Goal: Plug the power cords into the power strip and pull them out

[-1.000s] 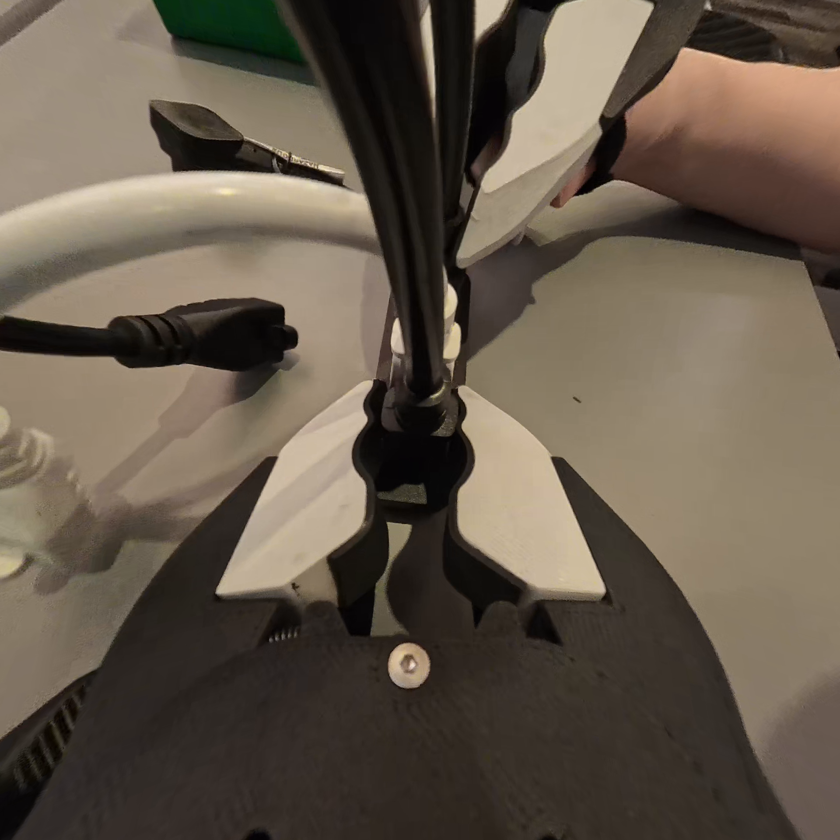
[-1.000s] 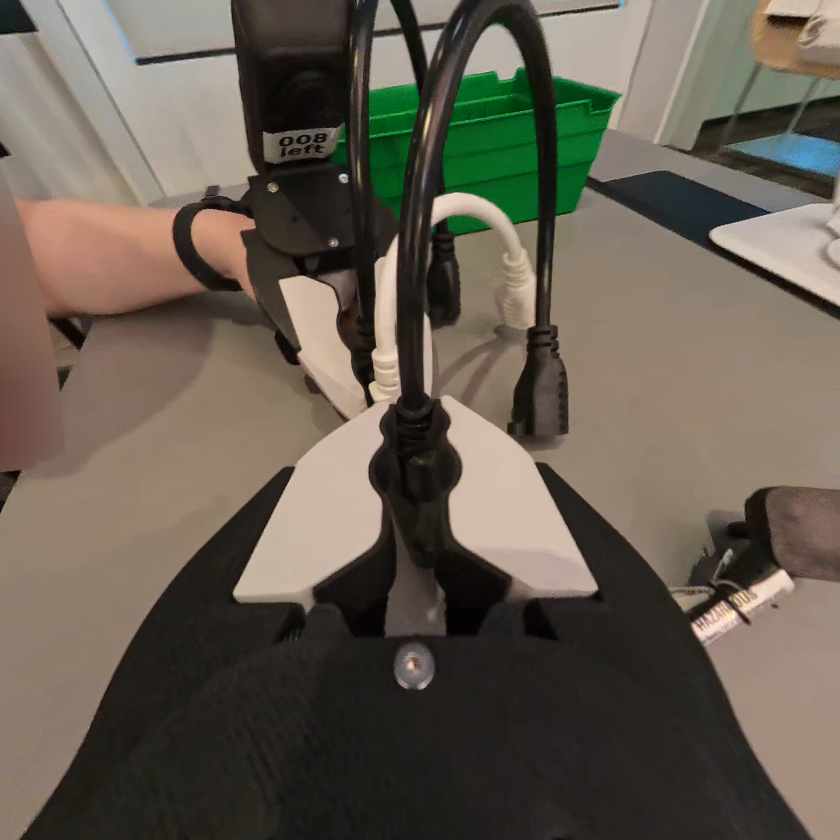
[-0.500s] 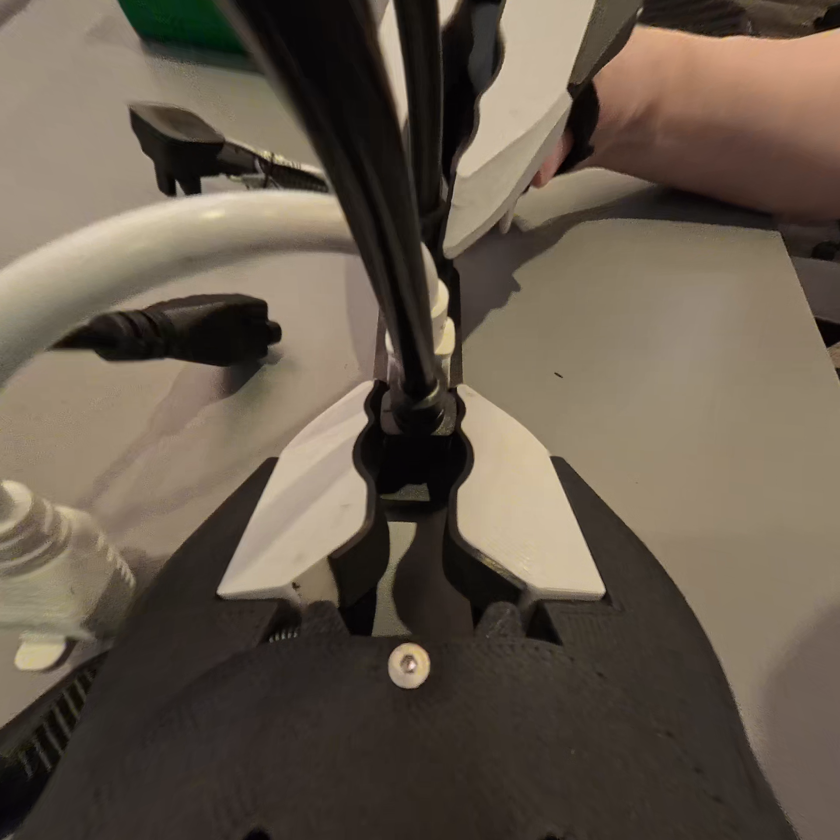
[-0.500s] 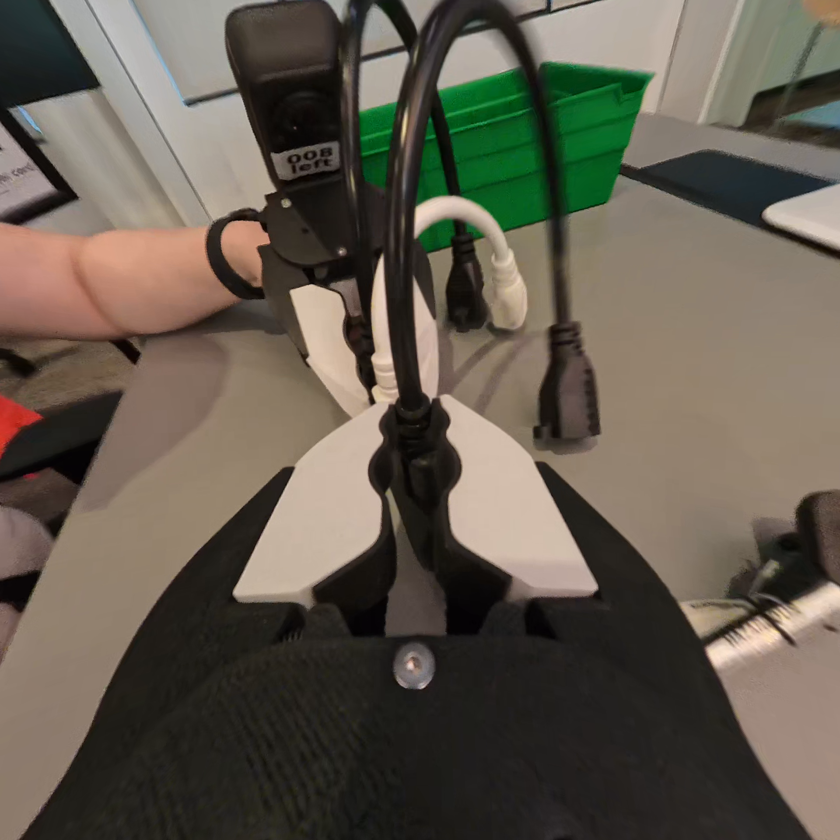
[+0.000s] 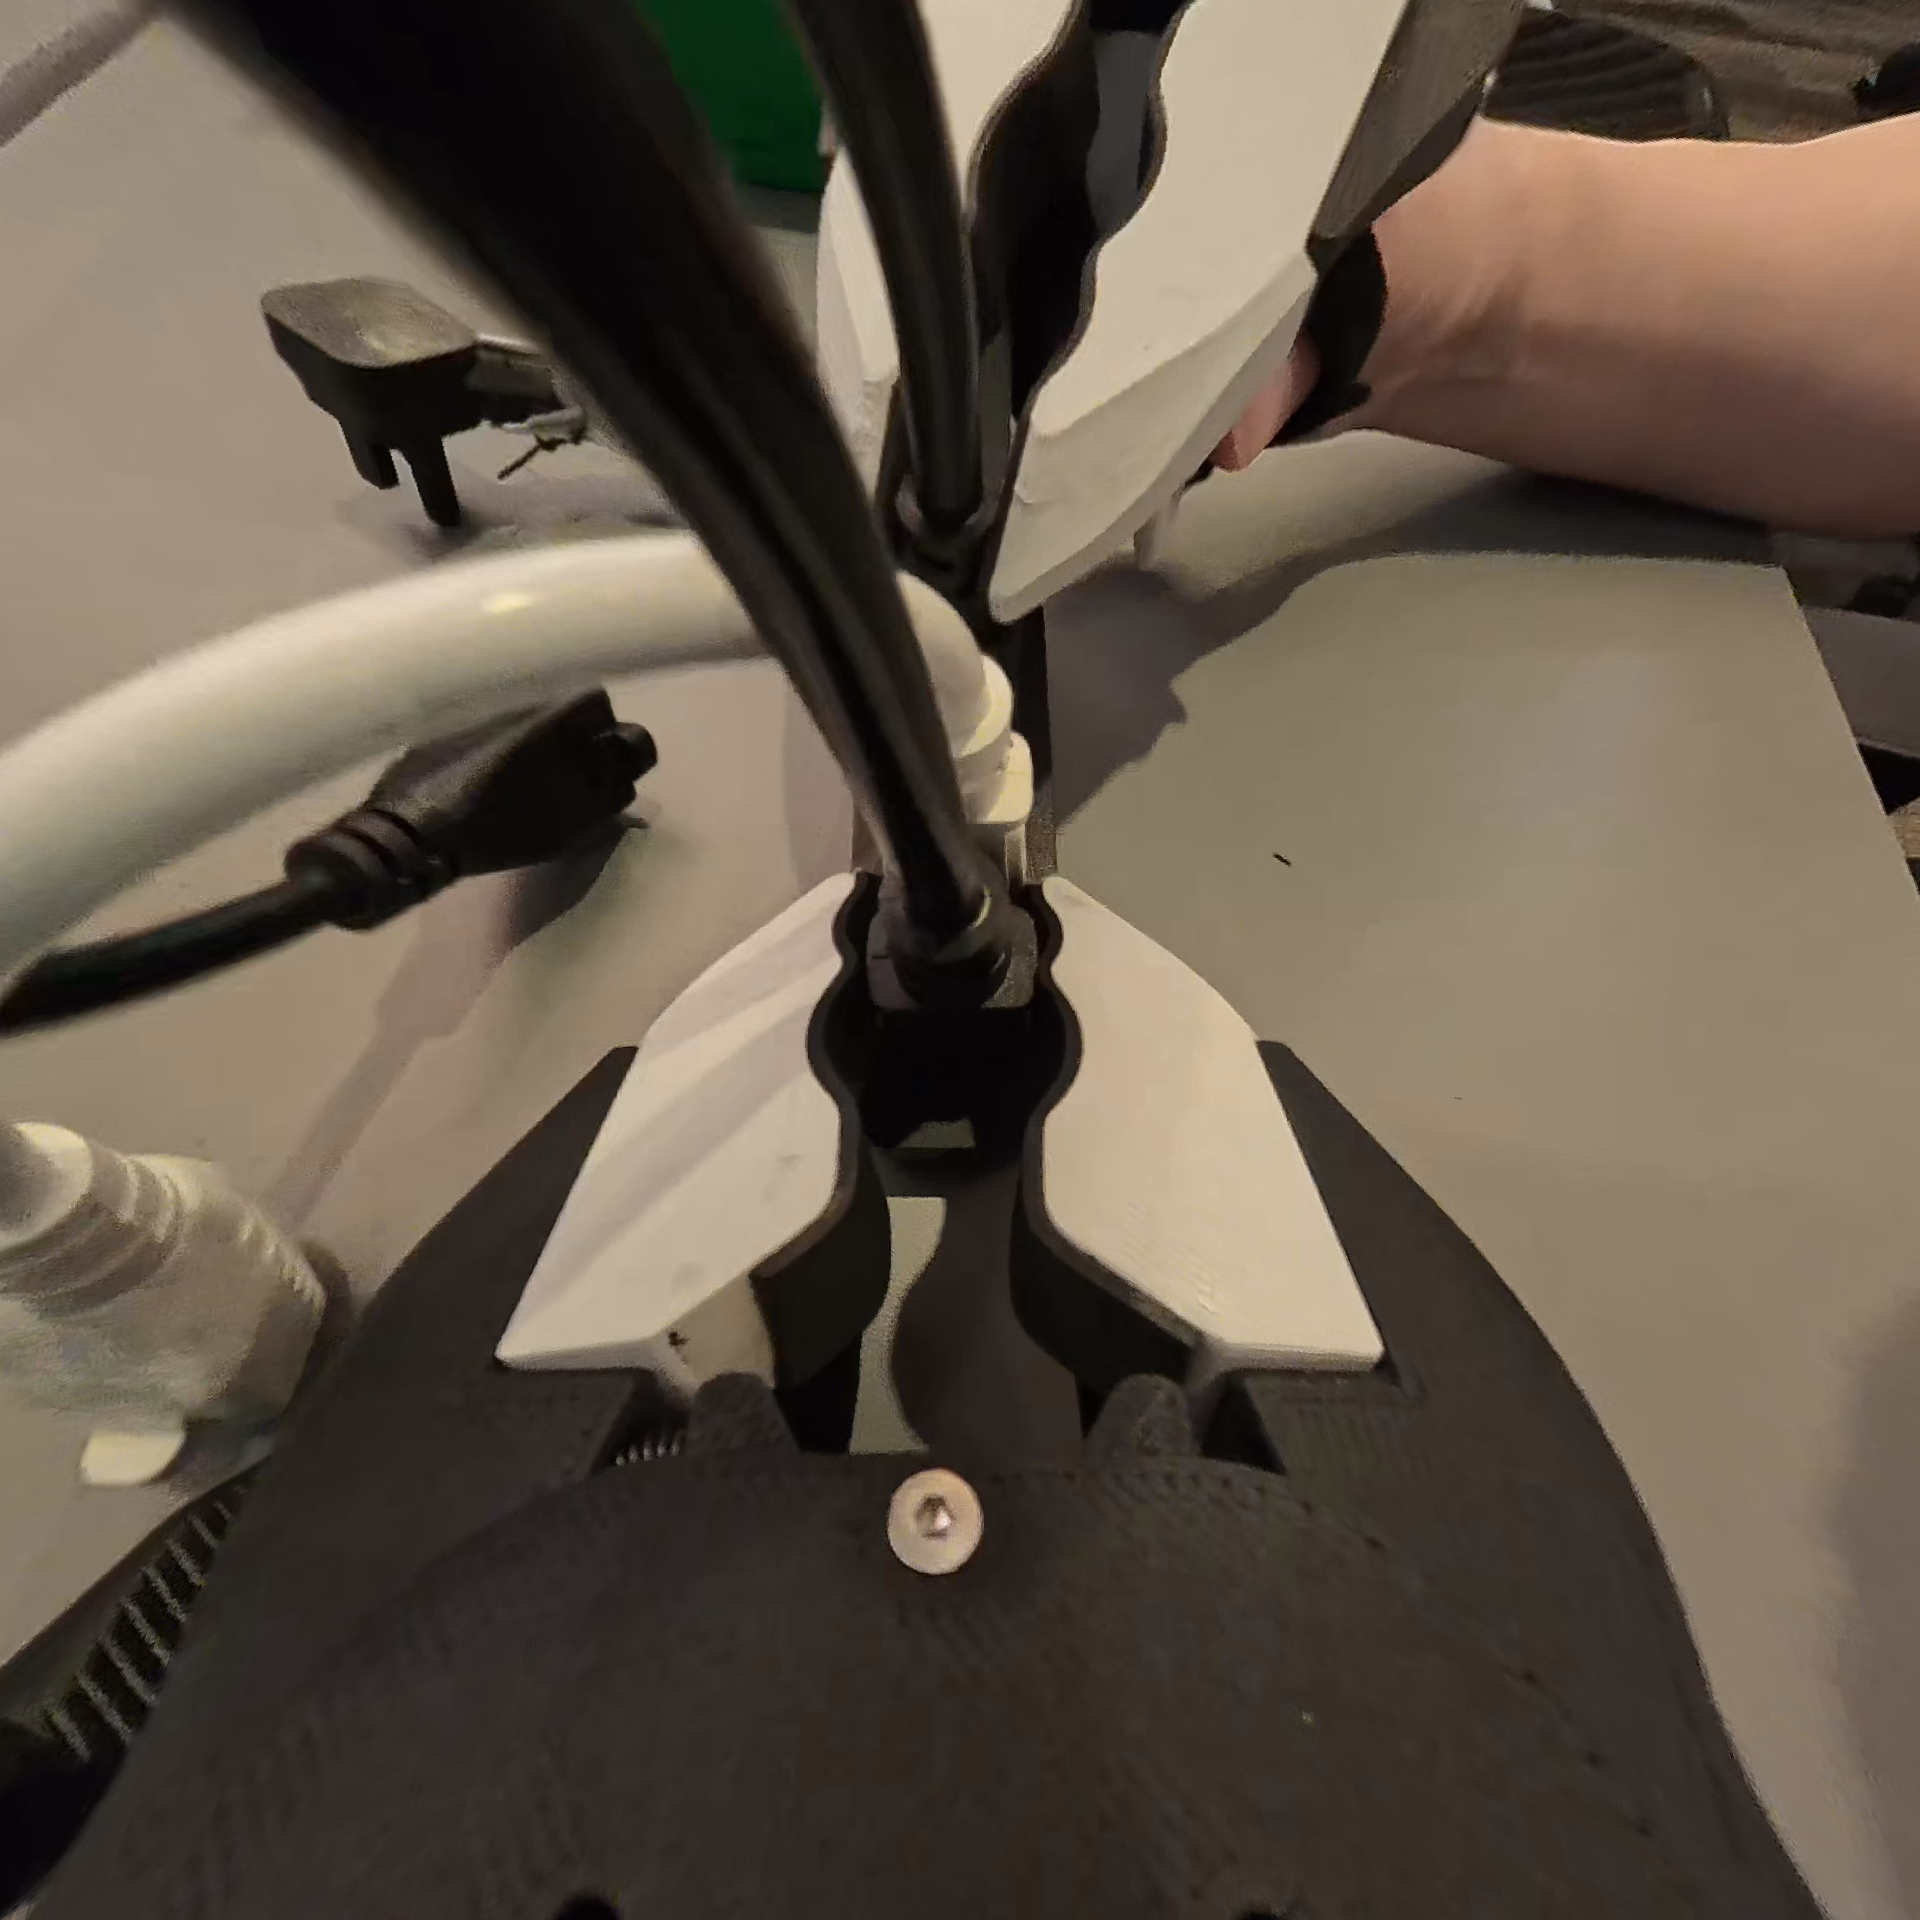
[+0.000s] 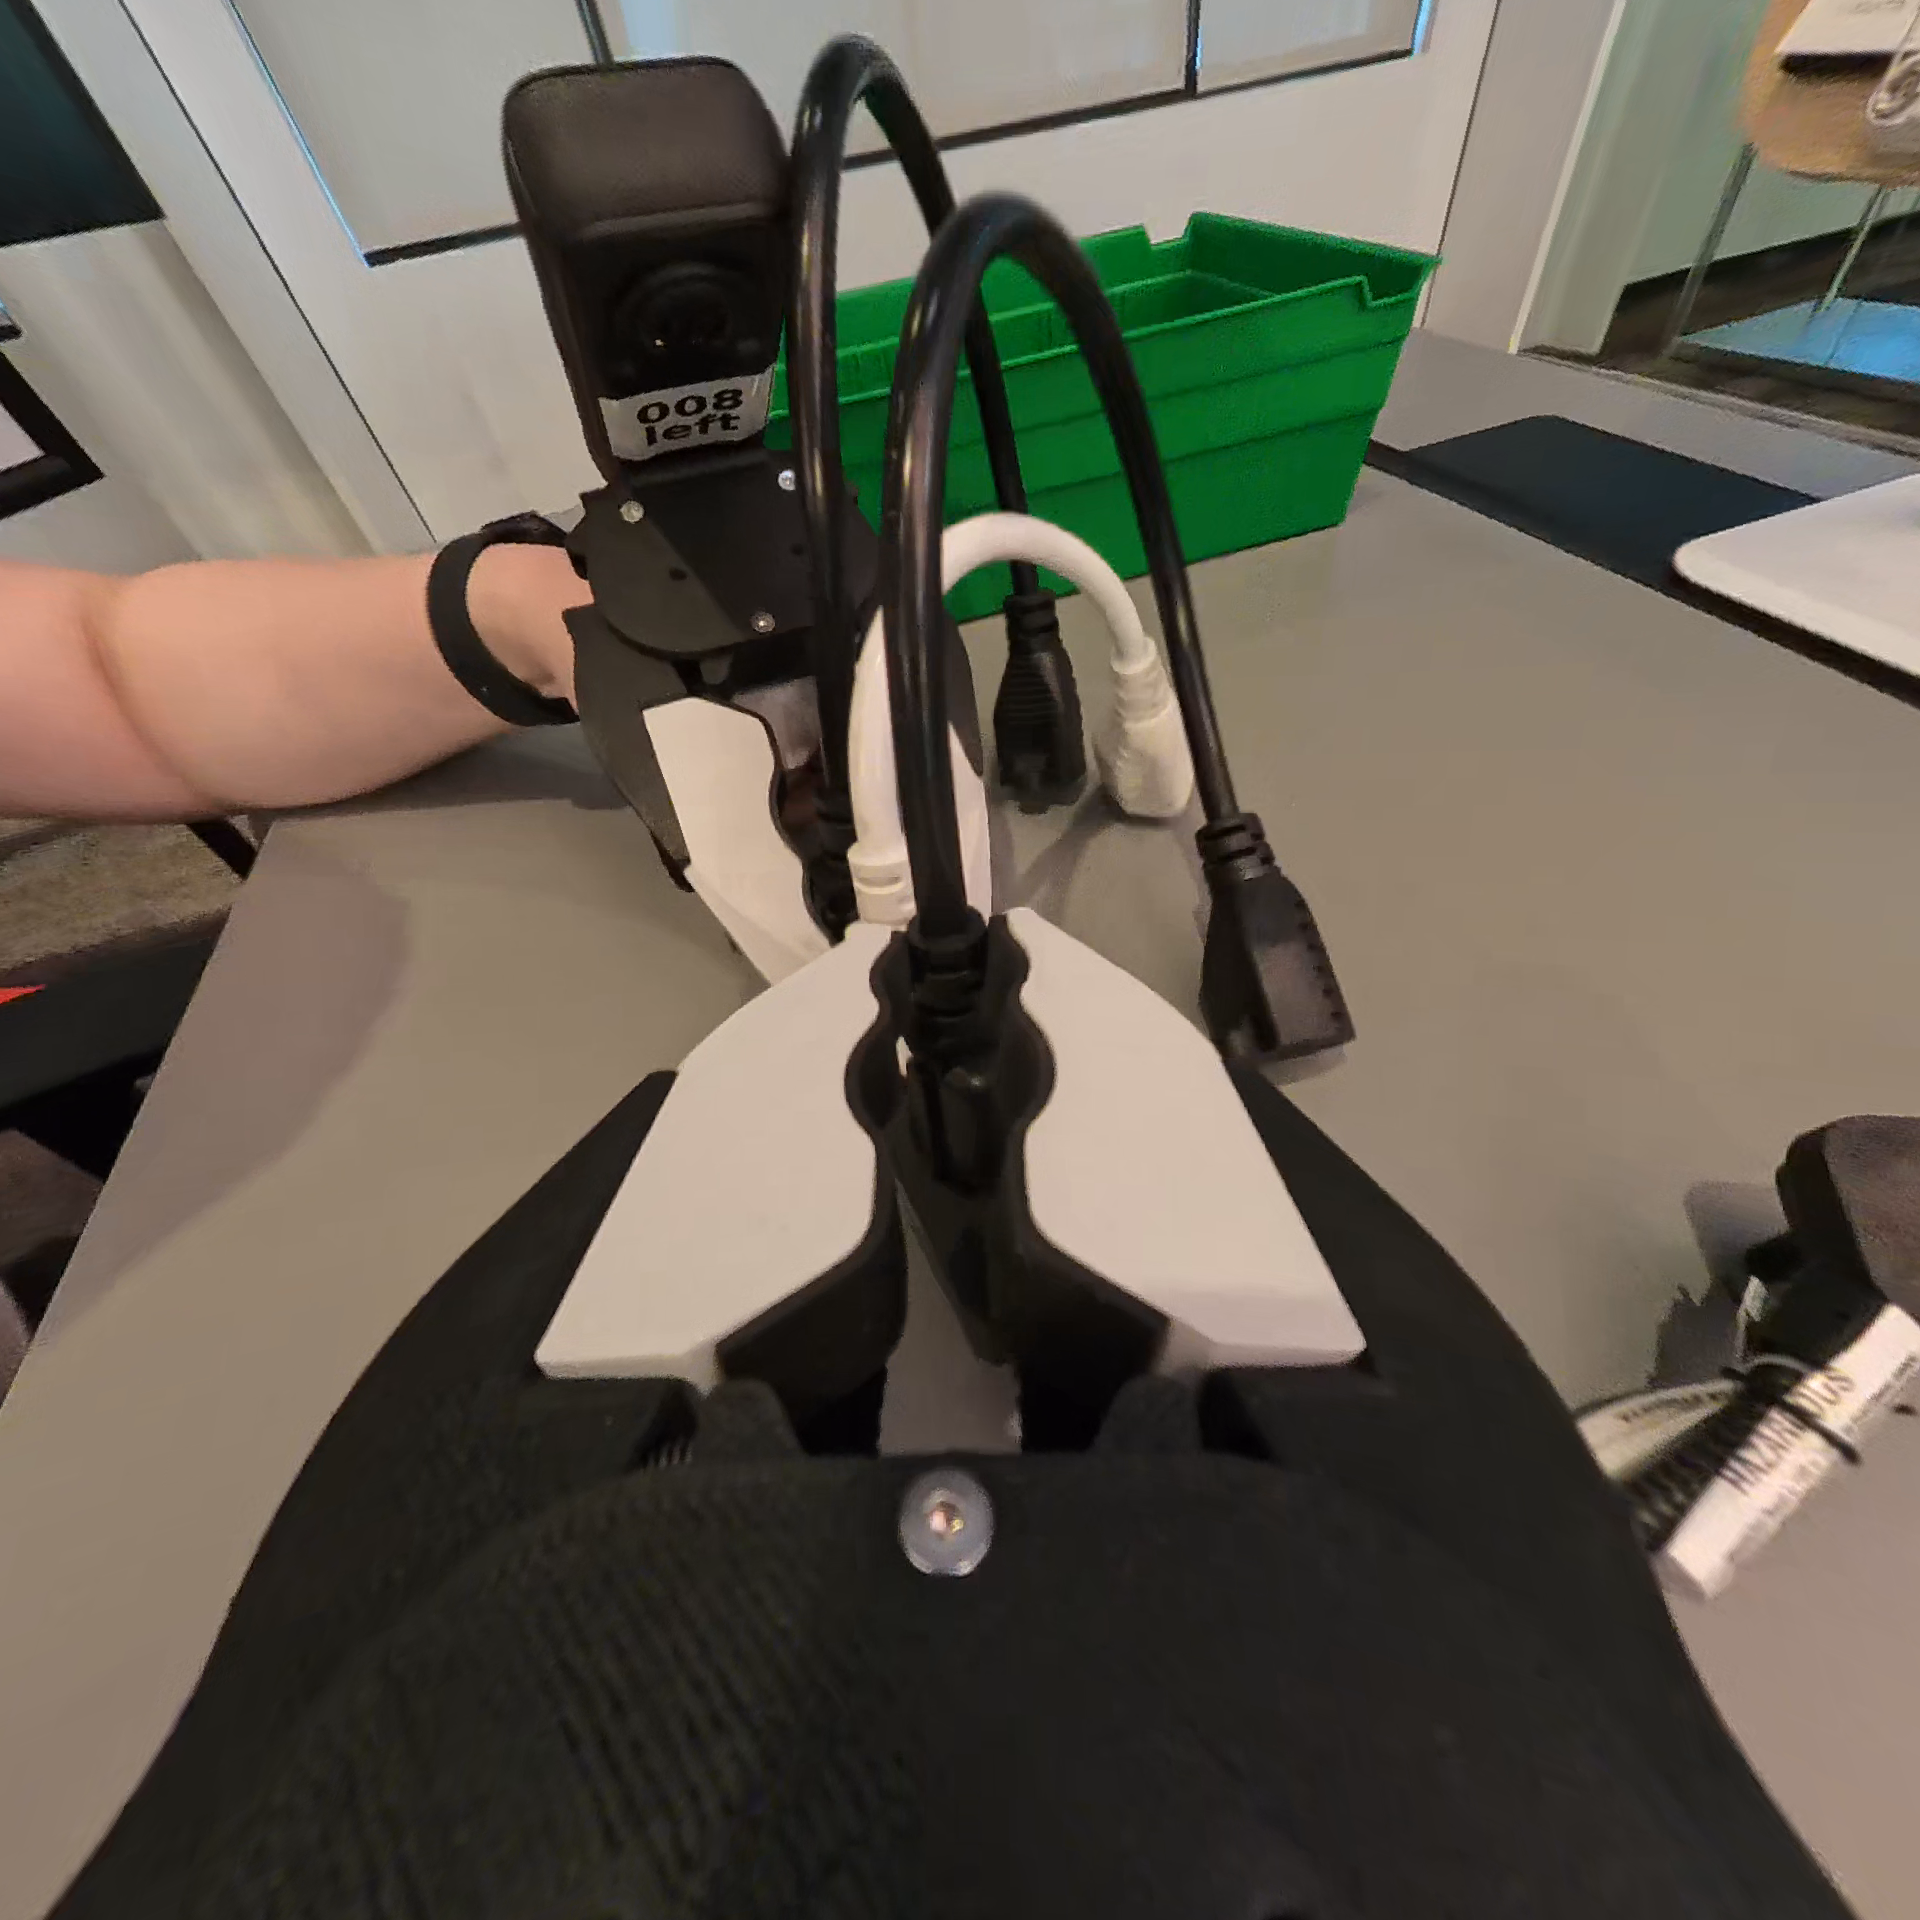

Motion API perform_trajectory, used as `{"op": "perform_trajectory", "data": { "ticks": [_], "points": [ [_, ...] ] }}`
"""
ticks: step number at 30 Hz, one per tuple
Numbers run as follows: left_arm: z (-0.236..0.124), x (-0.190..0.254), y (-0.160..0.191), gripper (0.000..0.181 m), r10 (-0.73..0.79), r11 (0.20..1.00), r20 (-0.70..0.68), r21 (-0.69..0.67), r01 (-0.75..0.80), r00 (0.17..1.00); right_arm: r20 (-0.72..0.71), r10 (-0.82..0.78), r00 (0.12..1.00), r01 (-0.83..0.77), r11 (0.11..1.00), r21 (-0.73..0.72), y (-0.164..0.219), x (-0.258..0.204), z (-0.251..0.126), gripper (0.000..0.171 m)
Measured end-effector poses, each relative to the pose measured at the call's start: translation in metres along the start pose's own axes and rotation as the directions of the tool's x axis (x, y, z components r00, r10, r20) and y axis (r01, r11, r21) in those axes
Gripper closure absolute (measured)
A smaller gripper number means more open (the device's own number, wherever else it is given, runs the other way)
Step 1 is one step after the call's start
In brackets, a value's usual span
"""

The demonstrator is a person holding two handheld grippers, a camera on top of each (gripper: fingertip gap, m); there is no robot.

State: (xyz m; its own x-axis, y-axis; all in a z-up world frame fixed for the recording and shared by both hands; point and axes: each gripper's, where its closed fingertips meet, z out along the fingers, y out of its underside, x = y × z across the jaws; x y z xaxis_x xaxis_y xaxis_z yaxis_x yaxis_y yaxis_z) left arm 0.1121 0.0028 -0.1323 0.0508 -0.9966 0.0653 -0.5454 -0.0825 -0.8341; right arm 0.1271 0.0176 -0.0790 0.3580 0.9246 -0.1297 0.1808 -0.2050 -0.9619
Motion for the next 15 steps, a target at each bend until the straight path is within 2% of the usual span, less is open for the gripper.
{"op": "perform_trajectory", "data": {
  "ticks": [2,4,7,10,13,15],
  "points": [
    [0.000,0.004,0.004,0.153,0.006,1.000,-0.022,-0.025,-0.007,1.000,0.019,-0.020,1.000,0.021,1.000,-0.024,0.007,-0.004,-0.006,0.159],
    [-0.001,0.004,0.003,0.154,0.004,1.000,-0.027,-0.010,-0.004,1.000,0.007,-0.005,1.000,0.005,1.000,0.006,0.002,-0.005,-0.003,0.159],
    [-0.003,0.001,0.000,0.155,0.010,1.000,-0.006,-0.010,-0.010,1.000,-0.017,-0.063,0.998,0.063,0.998,0.002,-0.005,-0.005,0.006,0.160],
    [-0.002,0.007,0.003,0.154,0.006,1.000,-0.037,-0.027,-0.007,0.999,0.020,-0.064,0.998,0.064,0.998,-0.002,0.001,-0.007,-0.004,0.159],
    [-0.006,0.006,0.002,0.155,-0.011,1.000,-0.052,-0.003,0.011,0.999,0.022,-0.009,1.000,0.007,0.998,0.055,-0.006,-0.007,0.005,0.159],
    [-0.006,0.005,0.001,0.155,-0.013,1.000,-0.037,-0.006,0.012,0.999,0.023,-0.034,0.999,0.033,0.998,0.045,-0.006,-0.008,0.006,0.159]
  ]
}}
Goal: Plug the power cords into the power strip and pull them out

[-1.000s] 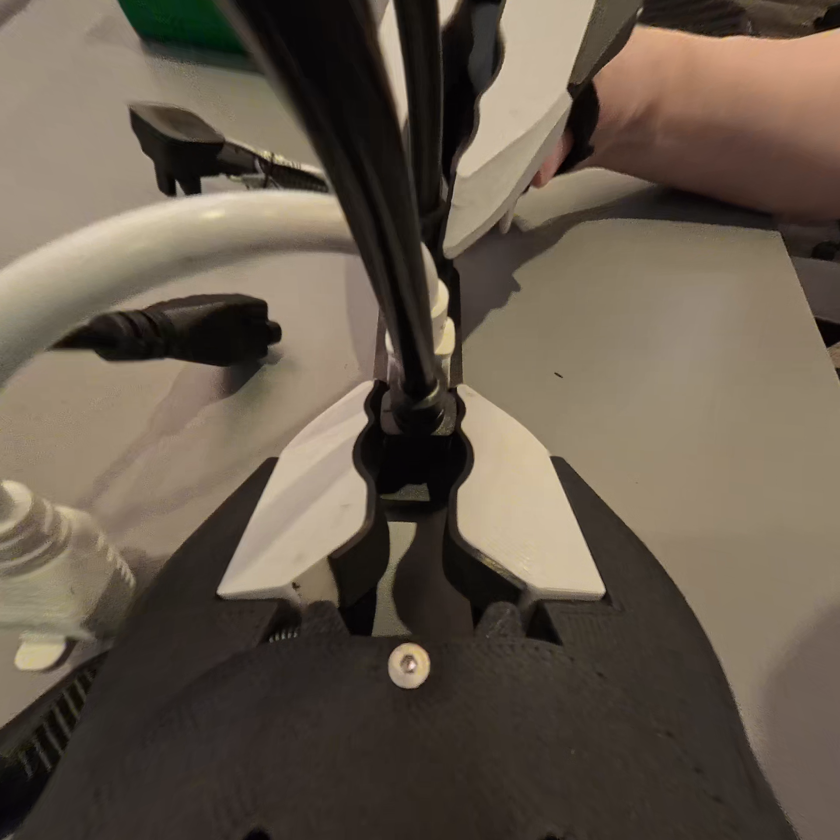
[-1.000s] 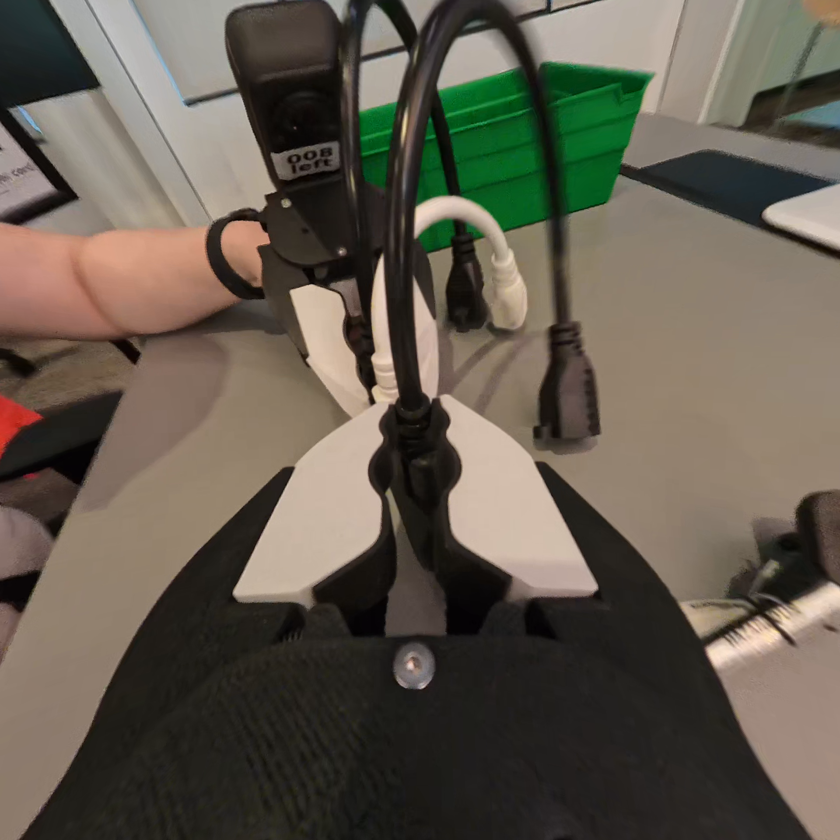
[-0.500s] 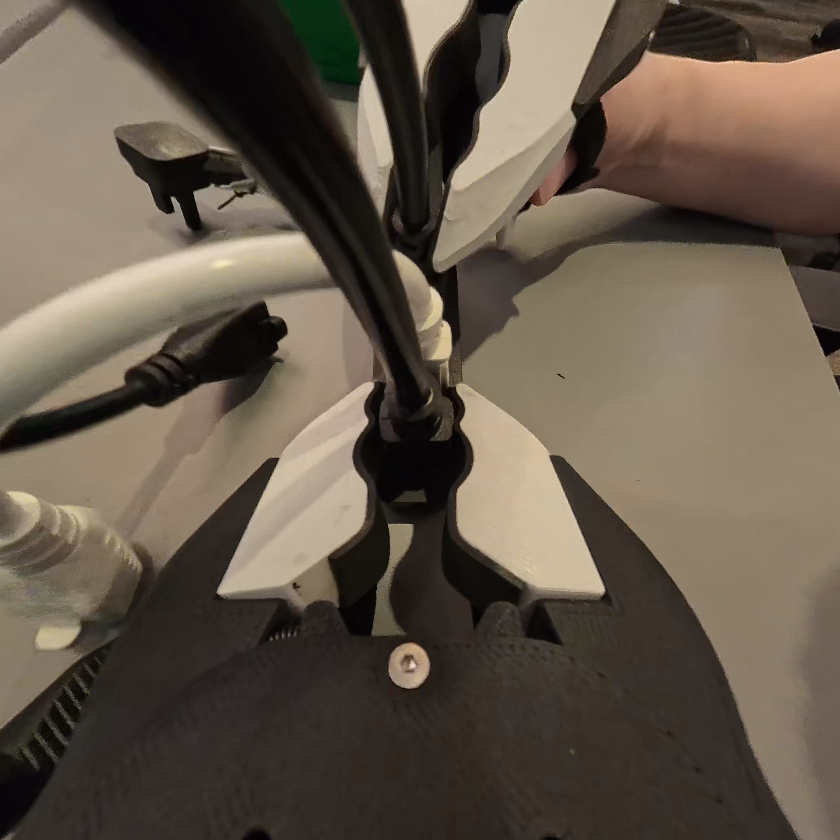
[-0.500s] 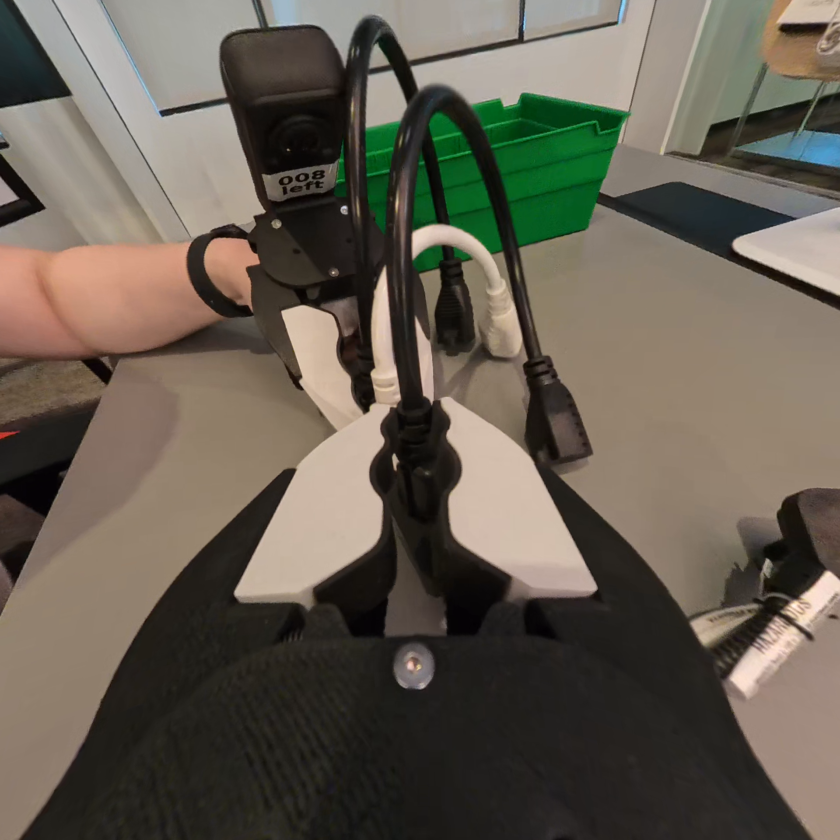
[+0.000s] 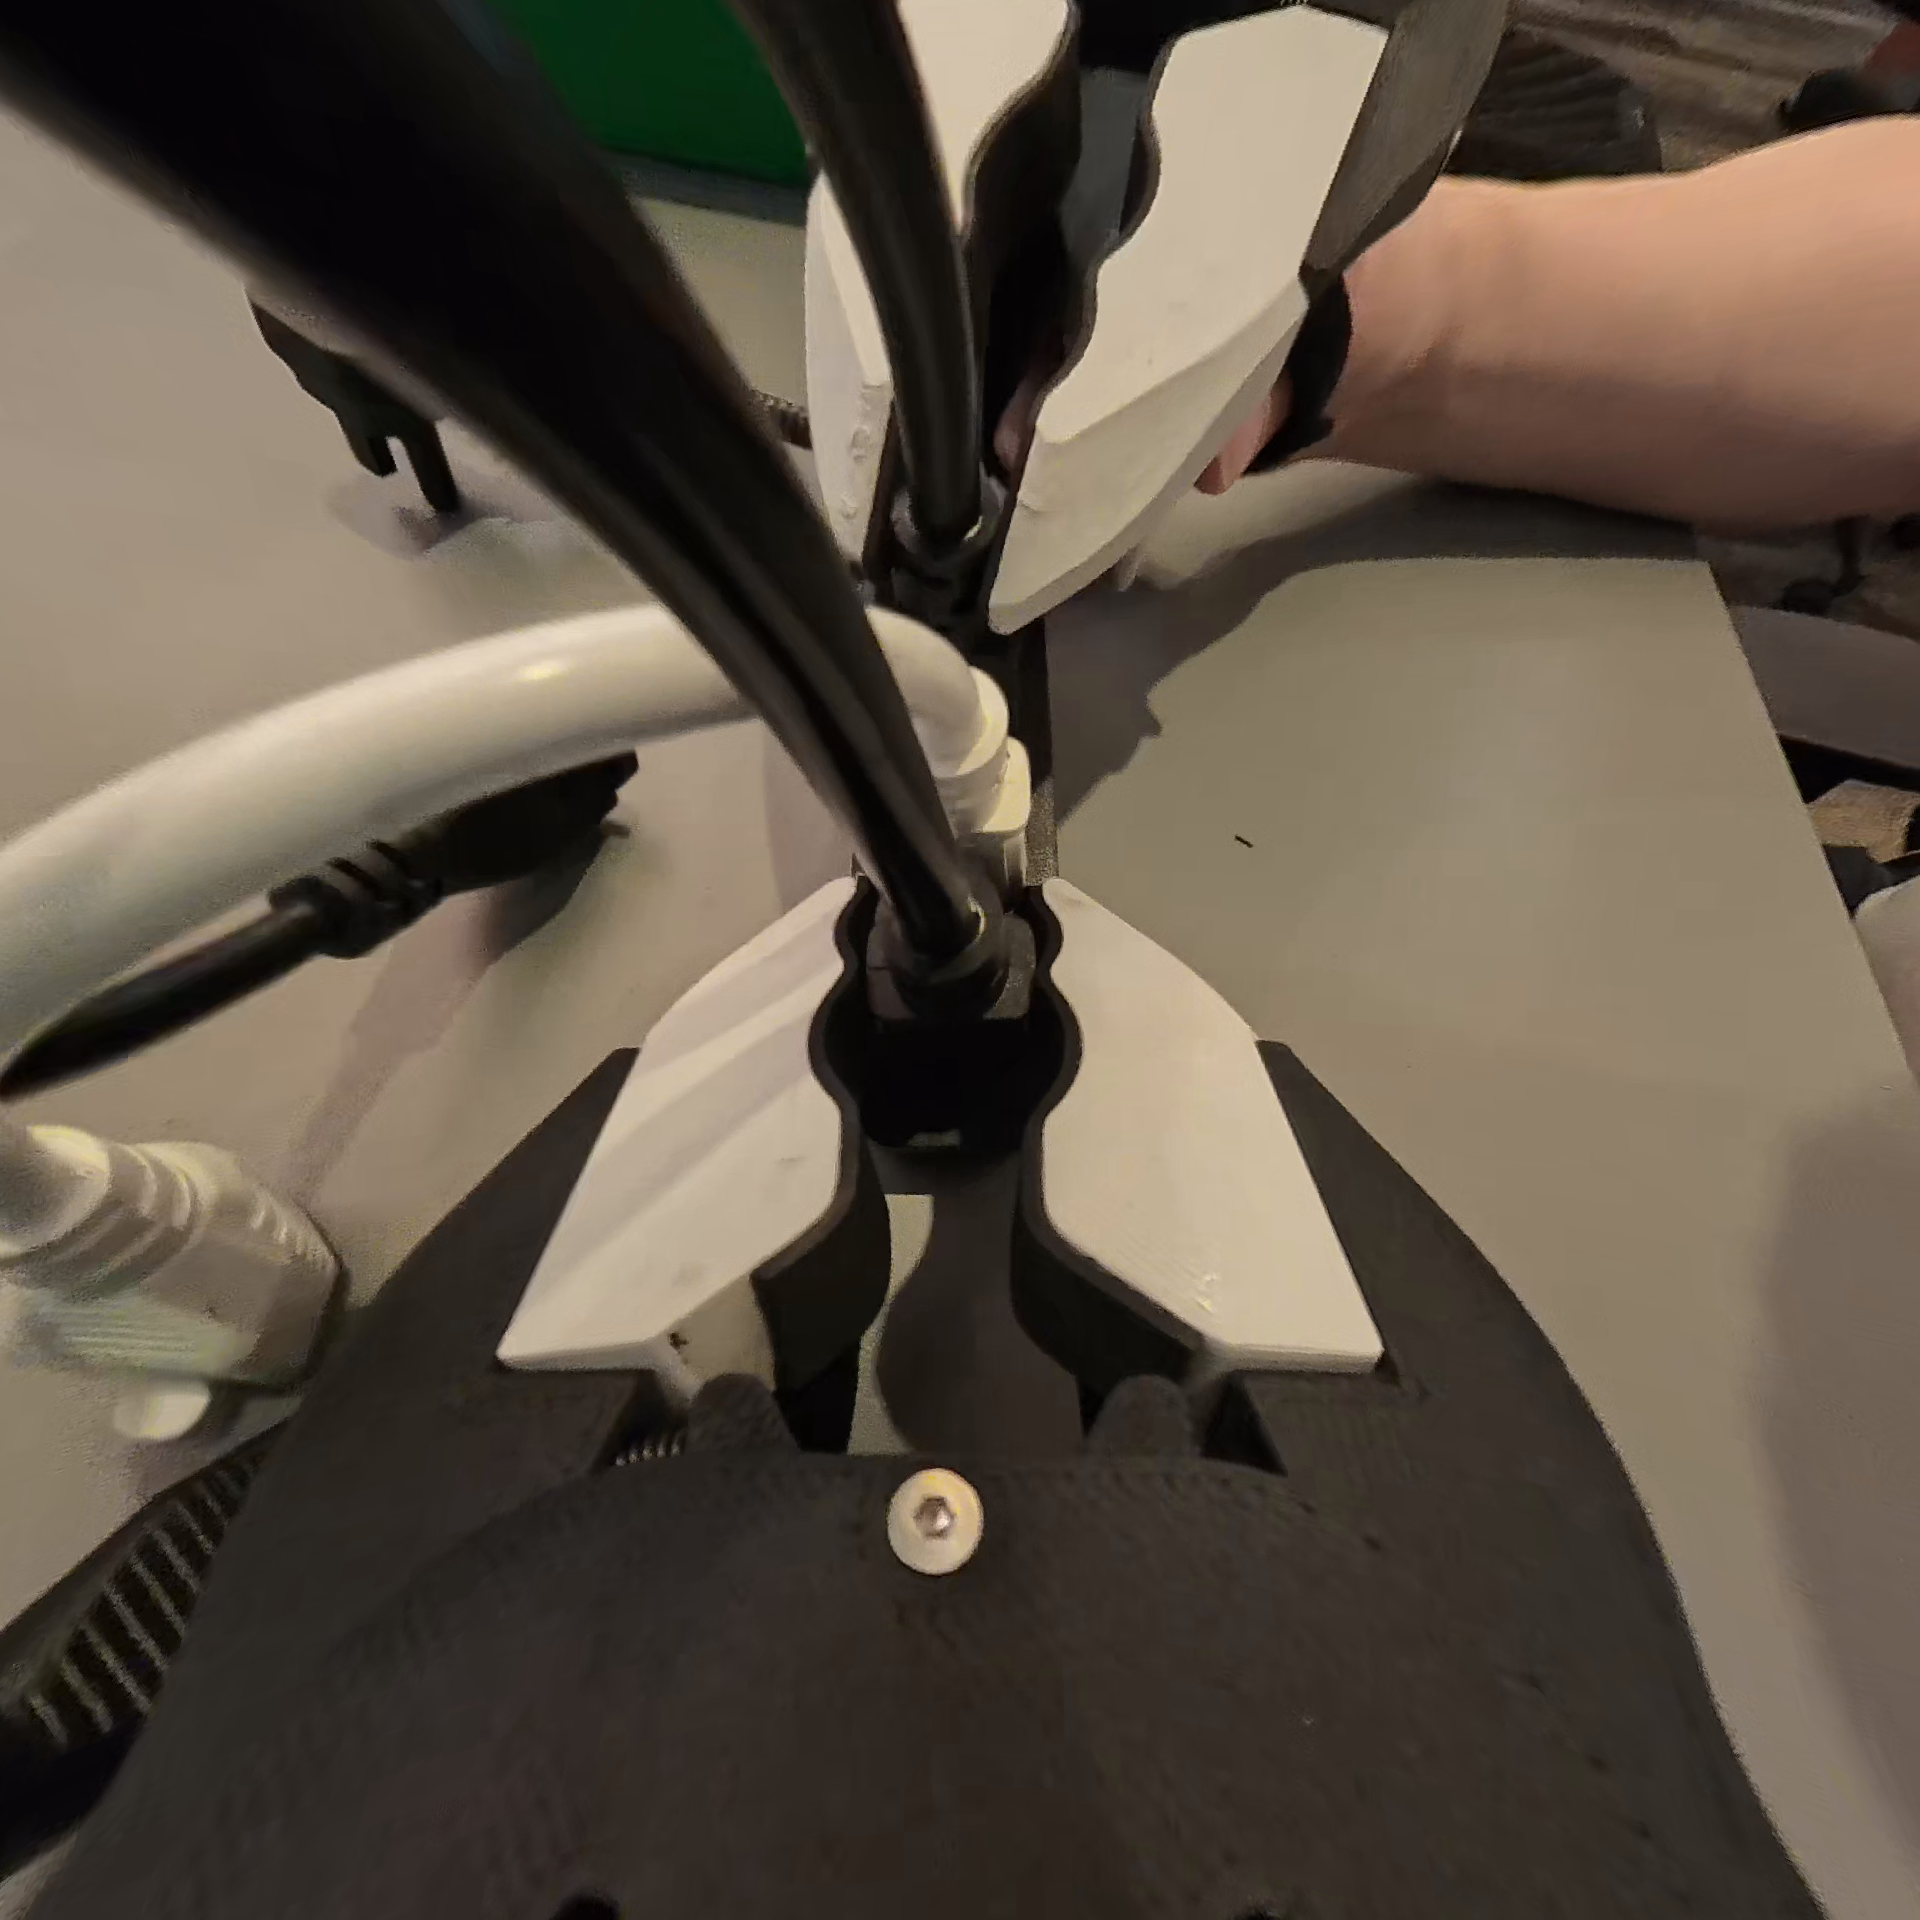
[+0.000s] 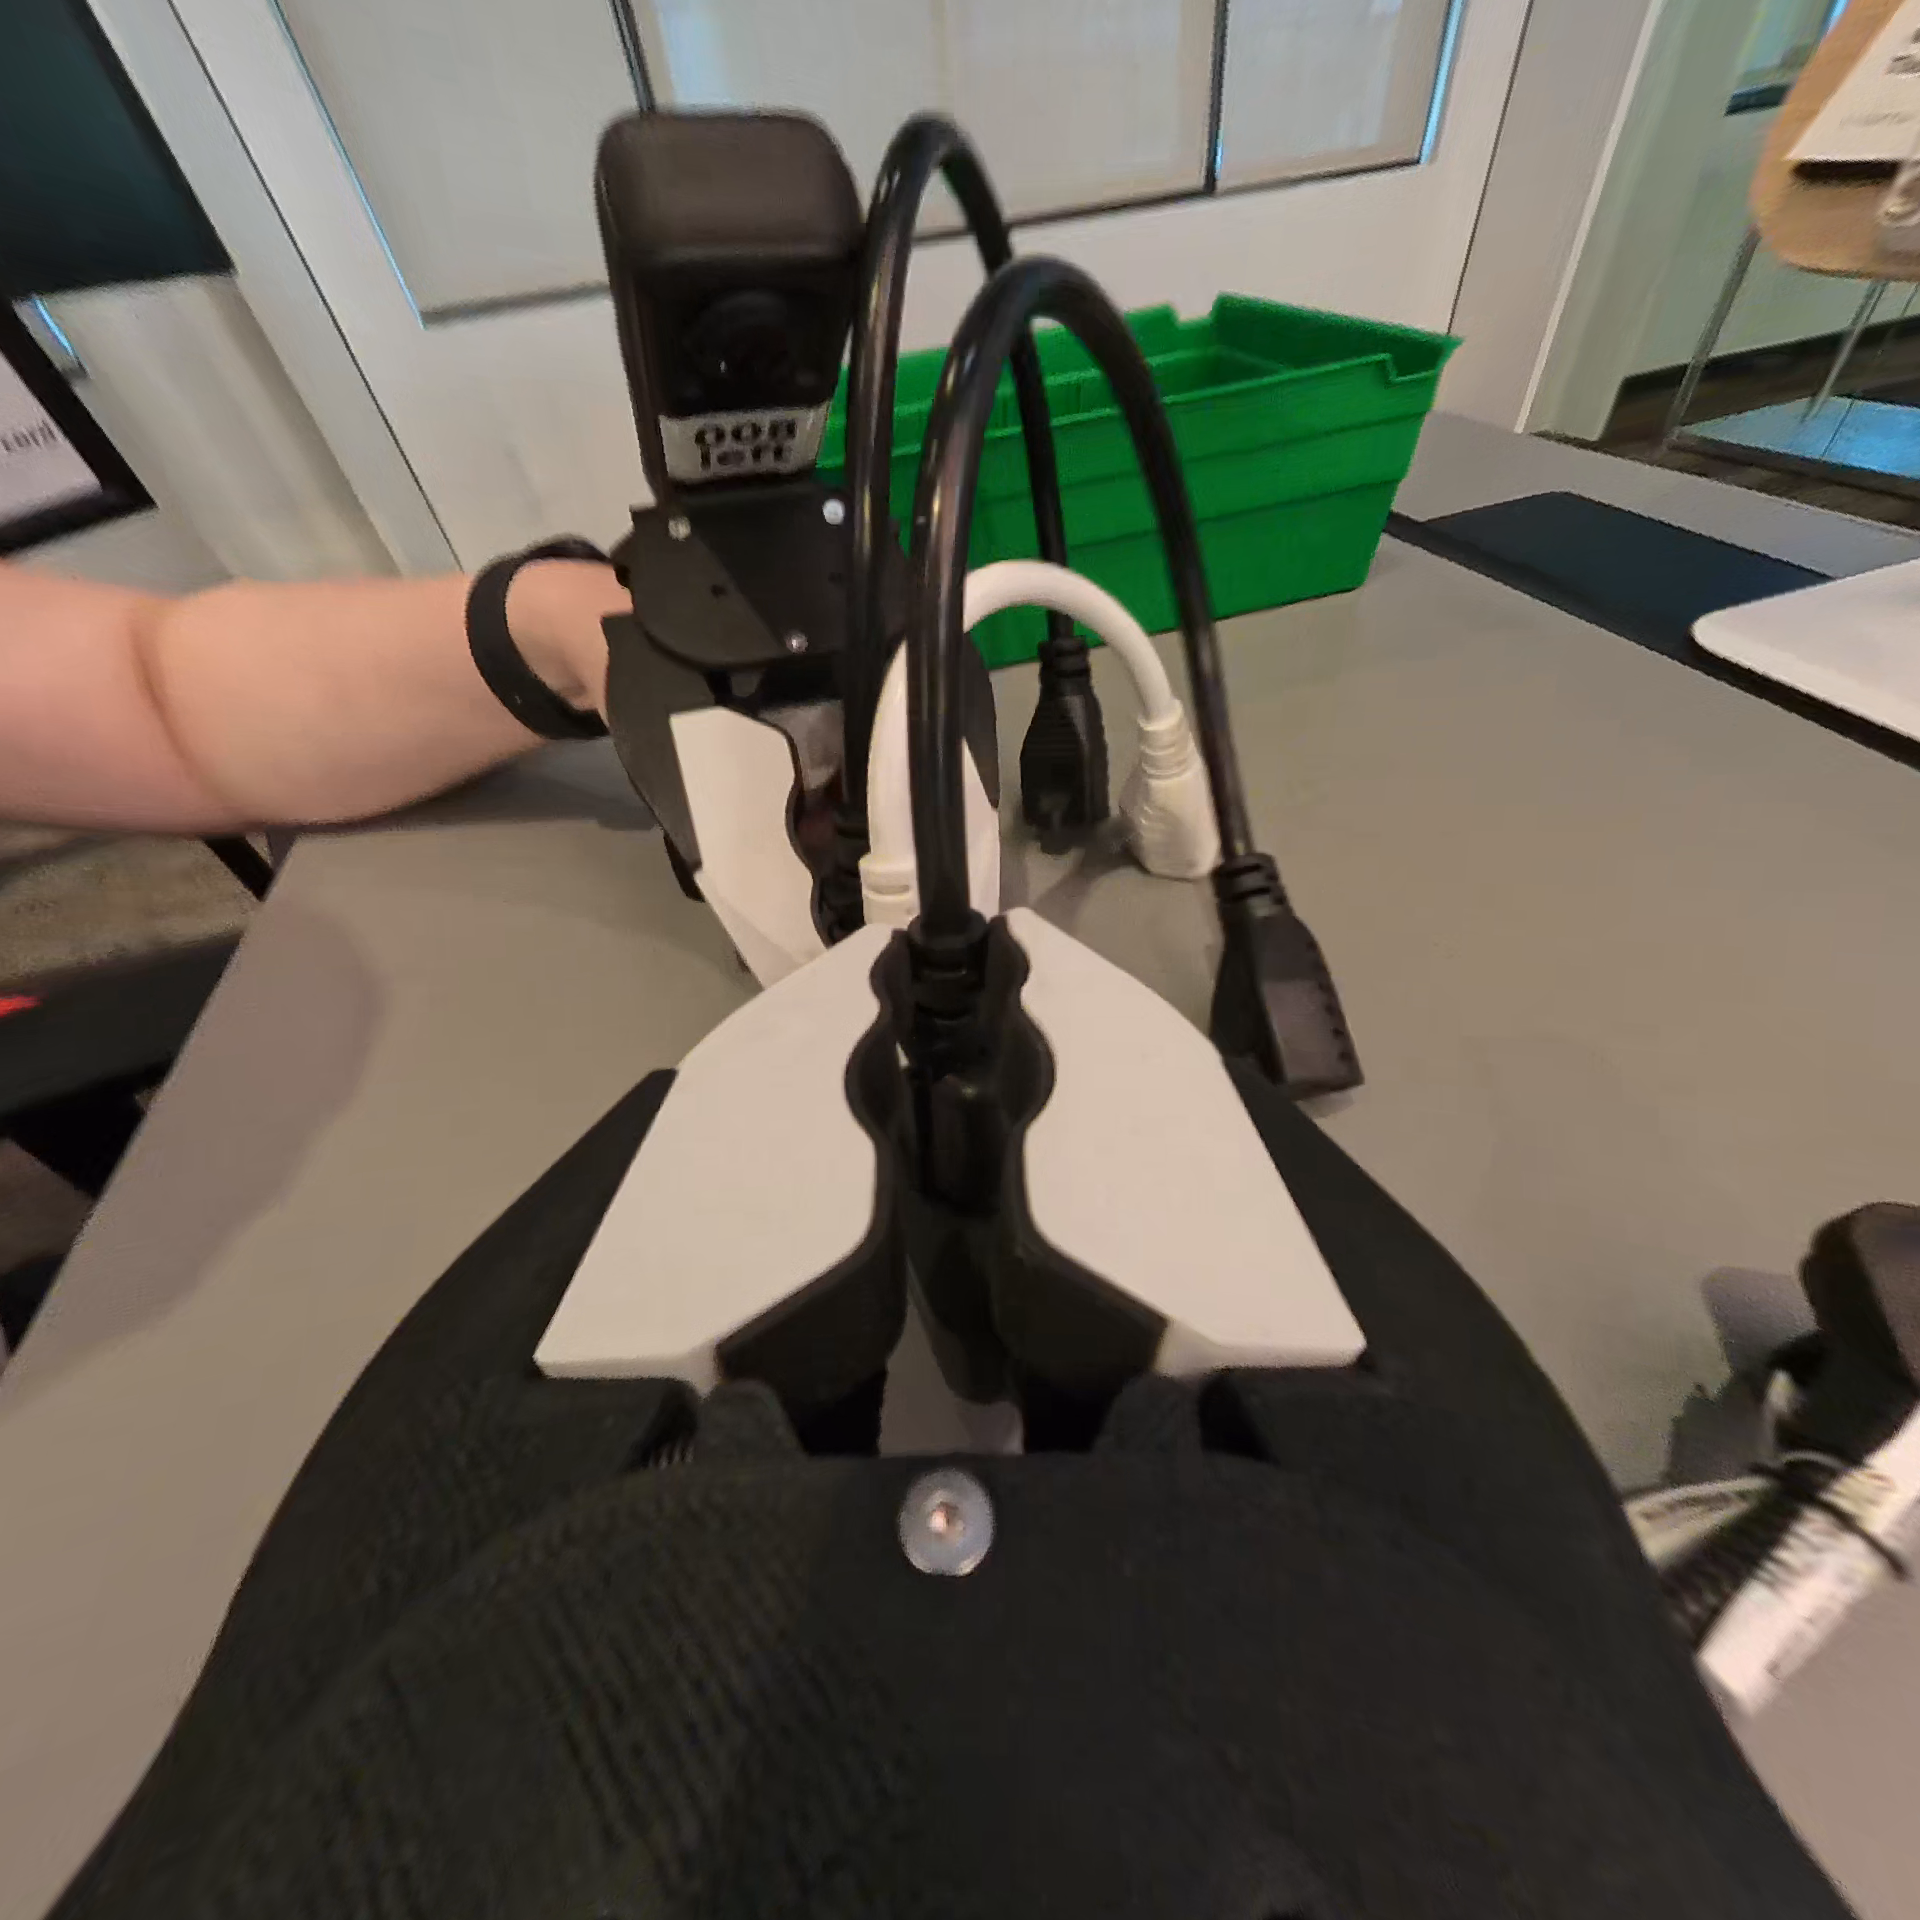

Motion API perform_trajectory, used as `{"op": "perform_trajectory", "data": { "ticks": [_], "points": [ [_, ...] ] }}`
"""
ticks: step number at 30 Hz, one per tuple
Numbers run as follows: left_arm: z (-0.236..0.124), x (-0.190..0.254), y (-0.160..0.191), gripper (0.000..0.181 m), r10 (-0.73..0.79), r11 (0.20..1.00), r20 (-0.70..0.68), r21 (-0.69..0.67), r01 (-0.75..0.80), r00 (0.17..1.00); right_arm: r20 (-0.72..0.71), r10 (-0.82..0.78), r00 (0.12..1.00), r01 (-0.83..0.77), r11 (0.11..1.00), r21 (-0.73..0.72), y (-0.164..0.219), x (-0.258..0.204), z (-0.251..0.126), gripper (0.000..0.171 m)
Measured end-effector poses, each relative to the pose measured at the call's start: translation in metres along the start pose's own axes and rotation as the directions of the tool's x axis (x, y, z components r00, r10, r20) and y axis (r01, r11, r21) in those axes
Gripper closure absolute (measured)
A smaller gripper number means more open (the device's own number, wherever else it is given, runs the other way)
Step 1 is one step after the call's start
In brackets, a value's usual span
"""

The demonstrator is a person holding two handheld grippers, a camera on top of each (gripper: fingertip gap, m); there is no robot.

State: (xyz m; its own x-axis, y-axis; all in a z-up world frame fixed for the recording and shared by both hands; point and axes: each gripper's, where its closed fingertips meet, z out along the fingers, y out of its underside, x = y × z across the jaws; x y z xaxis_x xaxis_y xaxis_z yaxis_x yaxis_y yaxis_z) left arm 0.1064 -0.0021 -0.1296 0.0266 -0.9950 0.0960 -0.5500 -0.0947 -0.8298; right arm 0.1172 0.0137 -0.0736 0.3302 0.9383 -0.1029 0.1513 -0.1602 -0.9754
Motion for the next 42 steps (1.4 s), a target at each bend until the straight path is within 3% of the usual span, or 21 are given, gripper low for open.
{"op": "perform_trajectory", "data": {
  "ticks": [3,6,16,20,25,35,42],
  "points": [
    [0.000,0.006,0.005,0.154,0.030,0.999,-0.017,-0.034,-0.031,0.999,0.021,-0.020,1.000,0.021,1.000,-0.018,0.007,-0.005,-0.008,0.159],
    [0.002,-0.002,-0.002,0.155,0.006,1.000,0.000,0.011,-0.006,1.000,0.011,0.066,0.998,-0.066,0.997,0.040,-0.004,0.004,0.001,0.159],
    [-0.004,0.003,0.006,0.154,0.019,0.999,-0.001,-0.041,-0.019,1.000,0.054,0.021,0.998,-0.021,1.000,-0.007,0.005,-0.004,-0.003,0.159],
    [-0.004,-0.004,0.003,0.156,-0.055,0.998,-0.015,-0.024,0.054,0.998,0.043,0.197,0.979,-0.198,0.979,0.036,0.000,0.011,0.005,0.158],
    [0.000,-0.014,-0.001,0.155,-0.267,0.964,-0.042,-0.022,0.267,0.963,0.093,0.488,0.868,-0.492,0.870,0.027,0.005,0.034,0.008,0.157],
    [0.002,-0.015,-0.002,0.156,-0.210,0.978,-0.032,-0.007,0.210,0.977,0.119,0.547,0.828,-0.555,0.831,0.039,0.005,0.036,0.005,0.156],
    [0.002,-0.016,-0.002,0.155,-0.246,0.969,-0.051,0.002,0.246,0.968,0.060,0.414,0.908,-0.418,0.906,0.069,0.006,0.035,0.000,0.157]
  ]
}}
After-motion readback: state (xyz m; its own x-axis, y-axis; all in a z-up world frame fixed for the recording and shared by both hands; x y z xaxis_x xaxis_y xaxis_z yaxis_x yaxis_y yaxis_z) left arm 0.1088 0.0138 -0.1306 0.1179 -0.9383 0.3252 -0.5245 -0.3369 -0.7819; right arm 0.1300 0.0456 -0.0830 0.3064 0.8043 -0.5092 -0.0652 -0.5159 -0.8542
